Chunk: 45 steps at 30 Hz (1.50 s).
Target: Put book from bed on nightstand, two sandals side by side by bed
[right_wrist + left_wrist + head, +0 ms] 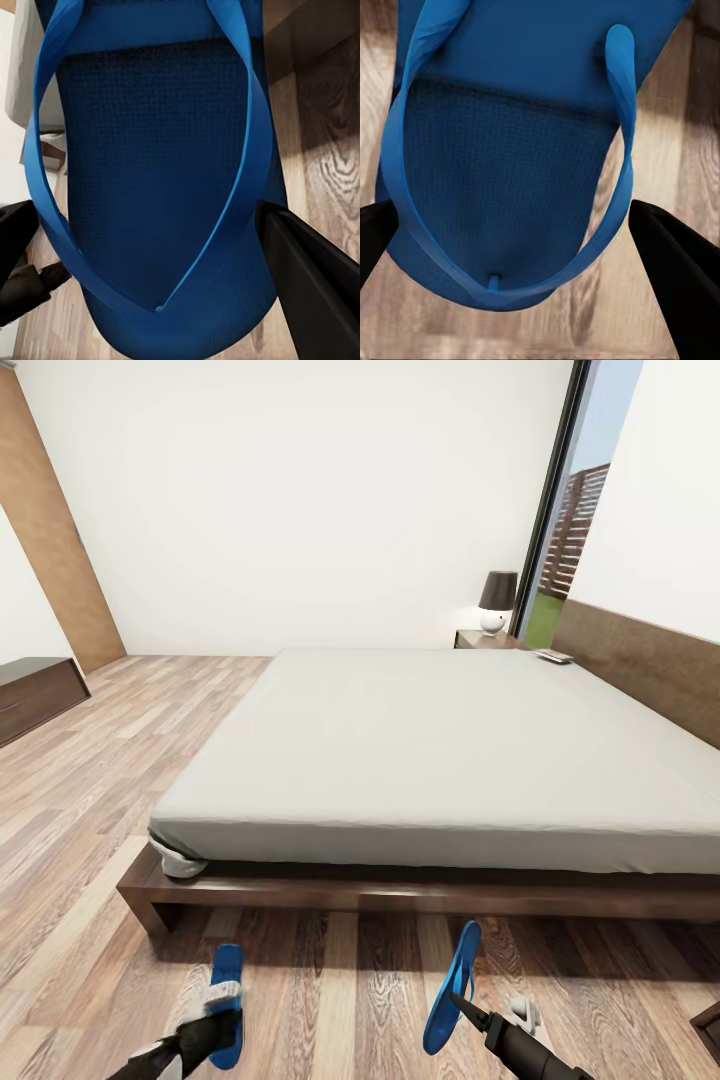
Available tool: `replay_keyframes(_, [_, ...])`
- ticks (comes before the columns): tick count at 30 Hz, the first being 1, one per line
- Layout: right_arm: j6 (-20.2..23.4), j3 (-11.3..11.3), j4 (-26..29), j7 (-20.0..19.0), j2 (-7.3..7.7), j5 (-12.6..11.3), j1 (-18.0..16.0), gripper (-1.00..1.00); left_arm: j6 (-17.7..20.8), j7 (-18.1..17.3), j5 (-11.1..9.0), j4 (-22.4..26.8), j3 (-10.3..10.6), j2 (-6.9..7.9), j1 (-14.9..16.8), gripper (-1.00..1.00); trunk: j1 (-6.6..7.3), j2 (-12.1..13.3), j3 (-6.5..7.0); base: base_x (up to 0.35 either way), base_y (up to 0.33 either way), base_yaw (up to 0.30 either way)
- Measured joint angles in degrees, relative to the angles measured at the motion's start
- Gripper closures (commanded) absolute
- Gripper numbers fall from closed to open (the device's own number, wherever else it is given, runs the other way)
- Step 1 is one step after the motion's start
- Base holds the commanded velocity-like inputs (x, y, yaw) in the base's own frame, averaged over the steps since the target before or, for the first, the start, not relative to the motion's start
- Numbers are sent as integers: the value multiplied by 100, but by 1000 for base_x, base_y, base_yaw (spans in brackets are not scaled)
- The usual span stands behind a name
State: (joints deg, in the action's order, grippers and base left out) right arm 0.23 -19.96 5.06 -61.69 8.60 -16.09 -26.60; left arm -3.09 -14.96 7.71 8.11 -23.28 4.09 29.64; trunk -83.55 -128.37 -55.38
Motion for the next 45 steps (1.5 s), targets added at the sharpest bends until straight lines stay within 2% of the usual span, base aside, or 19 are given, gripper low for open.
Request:
replay_keyframes(4, [4,-4,7,-6,6,2,0,100,1040,338,209,760,5,-56,27,100,0,0,1,0,0,0])
replay_keyframes(7, [7,-5,8,-8,8,2,0,100,1642,404,554,1213,10,-66,30,100,0,0,0,0,0,0])
replay_keyframes(9, [4,-4,9,-16,8,1,0,100,2115,465,878,1517,10,-67,37,100,0,0,0,0,0,0])
replay_keyframes(12, [7,-4,9,-25,10,2,0,100,2915,491,1027,1906,7,-60,73,100,0,0,0,0,0,0])
replay_keyframes(15, [8,-4,9,-13,16,2,0,100,3809,503,1094,2085,28,-50,369,100,0,0,1,0,0,0])
replay_keyframes(17, [8,-12,9,-10,17,3,0,100,4382,505,1323,2112,31,-46,598,100,0,0,1,0,0,0])
replay_keyframes(20, [8,-26,9,-5,25,4,0,100,4967,497,1710,2123,30,-51,791,100,0,0,0,0,0,0])
replay_keyframes(22, [8,-42,9,-2,64,5,0,100,5084,494,1781,2127,30,-54,841,100,0,0,0,0,0,0])
replay_keyframes(24, [16,-78,6,18,307,8,0,100,5137,487,1817,2127,35,-64,868,100,0,0,0,0,0,0])
replay_keyframes(25, [22,-50,2,32,516,11,1,100,5150,484,1825,2126,38,-67,874,100,0,0,0,0,0,0])
replay_keyframes(26, [27,-124,5,36,639,0,-1,100,5155,484,1830,2123,40,-68,877,100,0,0,0,0,0,0])
replay_keyframes(29, [48,-75,13,41,793,3,0,100,5156,483,1826,2118,45,-86,881,100,0,0,0,0,0,0])
replay_keyframes(31, [53,-59,22,161,805,8,0,100,5150,486,1835,2113,48,-103,881,100,0,0,0,0,0,0])
replay_keyframes(34, [49,-18,54,544,785,10,0,100,5144,490,1842,2083,55,-127,882,100,0,0,0,0,0,0])
replay_keyframes(40, [78,-4,108,588,791,33,0,100,5175,489,1836,2073,86,-241,882,100,0,0,0,0,0,0])
replay_keyframes(42, [87,-3,121,215,812,36,0,100,5178,487,1846,2073,94,-266,882,100,0,0,0,0,0,0])
replay_keyframes(45, [98,-5,118,-1069,828,43,-1,100,5184,486,1843,2079,98,-316,882,100,0,0,0,0,0,0])
